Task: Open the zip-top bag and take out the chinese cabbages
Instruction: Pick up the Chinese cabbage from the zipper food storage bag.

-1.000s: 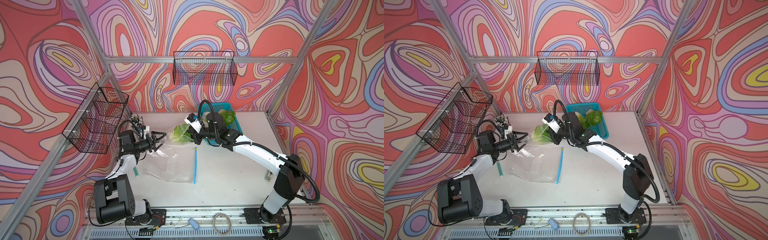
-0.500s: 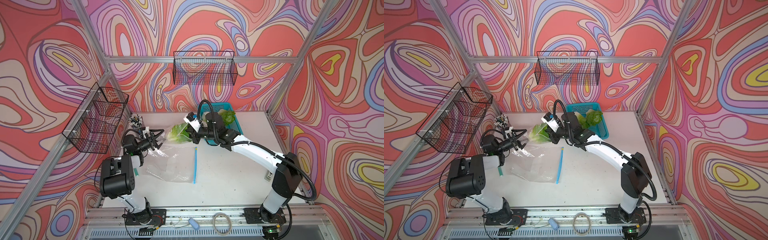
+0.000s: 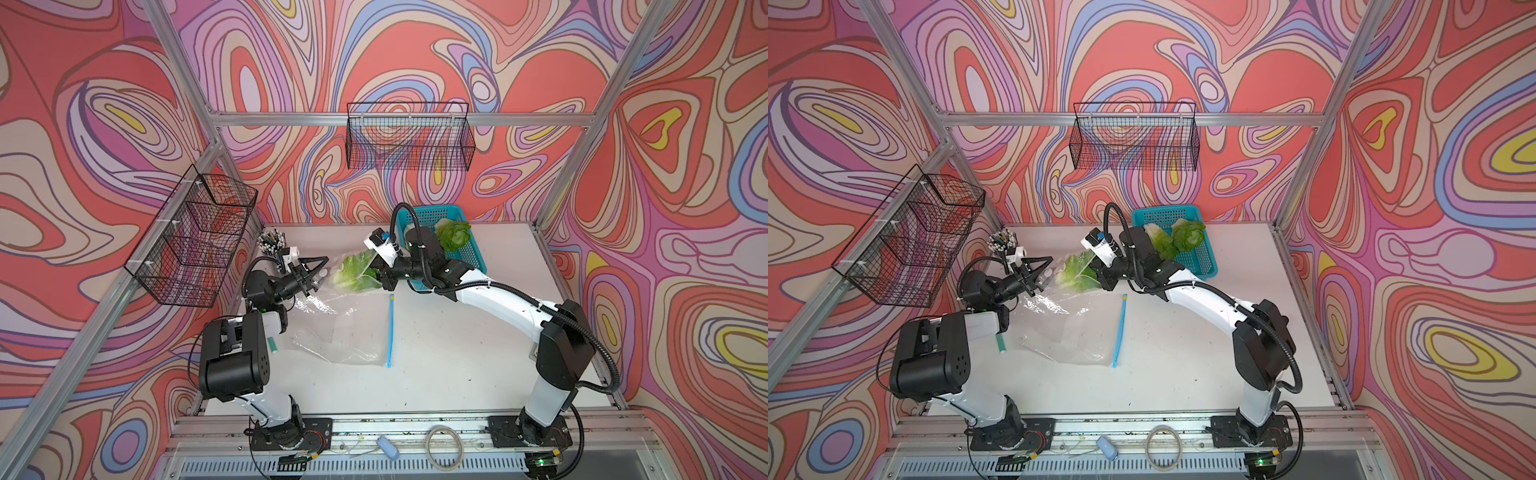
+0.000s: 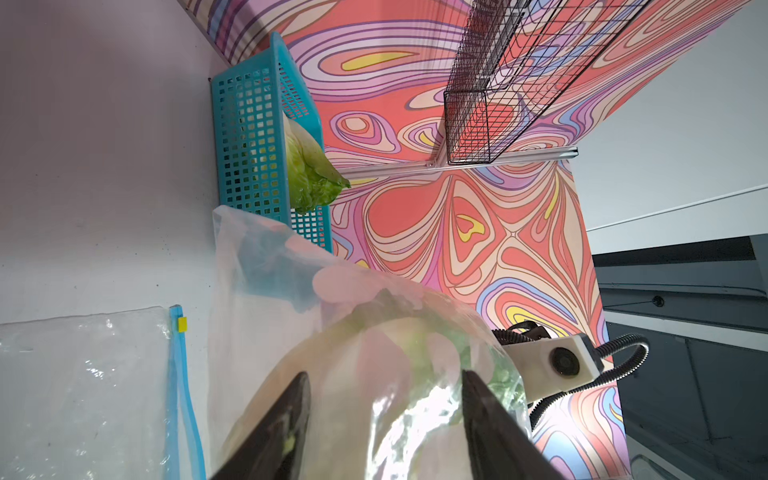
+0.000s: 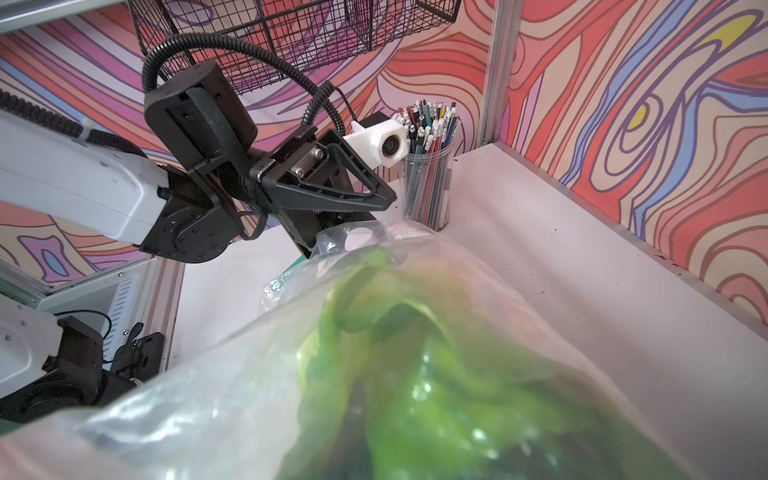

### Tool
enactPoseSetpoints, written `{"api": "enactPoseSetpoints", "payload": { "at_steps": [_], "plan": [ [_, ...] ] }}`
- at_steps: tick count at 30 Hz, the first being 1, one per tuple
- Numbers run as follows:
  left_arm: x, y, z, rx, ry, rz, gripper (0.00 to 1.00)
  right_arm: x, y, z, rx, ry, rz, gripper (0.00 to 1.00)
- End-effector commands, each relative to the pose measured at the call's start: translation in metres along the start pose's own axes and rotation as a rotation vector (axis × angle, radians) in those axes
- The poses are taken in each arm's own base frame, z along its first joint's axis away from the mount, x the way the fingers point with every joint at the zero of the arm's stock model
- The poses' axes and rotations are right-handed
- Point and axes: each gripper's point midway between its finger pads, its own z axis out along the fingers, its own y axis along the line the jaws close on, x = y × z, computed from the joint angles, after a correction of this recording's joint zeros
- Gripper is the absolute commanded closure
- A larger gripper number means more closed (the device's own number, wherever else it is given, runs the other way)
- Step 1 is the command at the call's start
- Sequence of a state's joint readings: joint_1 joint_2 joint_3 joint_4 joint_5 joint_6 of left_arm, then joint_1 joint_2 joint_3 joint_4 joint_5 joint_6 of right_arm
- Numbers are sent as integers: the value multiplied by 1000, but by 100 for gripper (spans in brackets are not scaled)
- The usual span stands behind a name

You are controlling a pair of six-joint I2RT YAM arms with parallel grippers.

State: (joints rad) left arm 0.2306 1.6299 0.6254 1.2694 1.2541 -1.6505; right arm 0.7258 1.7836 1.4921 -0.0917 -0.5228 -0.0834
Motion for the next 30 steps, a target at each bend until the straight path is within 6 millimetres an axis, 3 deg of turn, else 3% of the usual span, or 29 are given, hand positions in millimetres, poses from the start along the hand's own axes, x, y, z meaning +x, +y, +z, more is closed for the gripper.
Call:
{"api": "enactPoseSetpoints", "payload": {
  "at_steps": [1, 9, 22, 30],
  "plan": [
    [11, -17, 3, 34, 46, 85, 60, -21, -1, -1, -4, -58, -33, 100],
    [12, -19, 3, 36, 52, 98, 100, -21, -3, -3, 16, -51, -38, 100],
    [-8, -17, -13, 23, -61, 113, 100, -27, -5, -31, 113, -80, -52, 100],
    [-6, -1, -21, -134, -95, 138, 100, -26, -6, -46, 143, -107, -27, 100]
  ]
}}
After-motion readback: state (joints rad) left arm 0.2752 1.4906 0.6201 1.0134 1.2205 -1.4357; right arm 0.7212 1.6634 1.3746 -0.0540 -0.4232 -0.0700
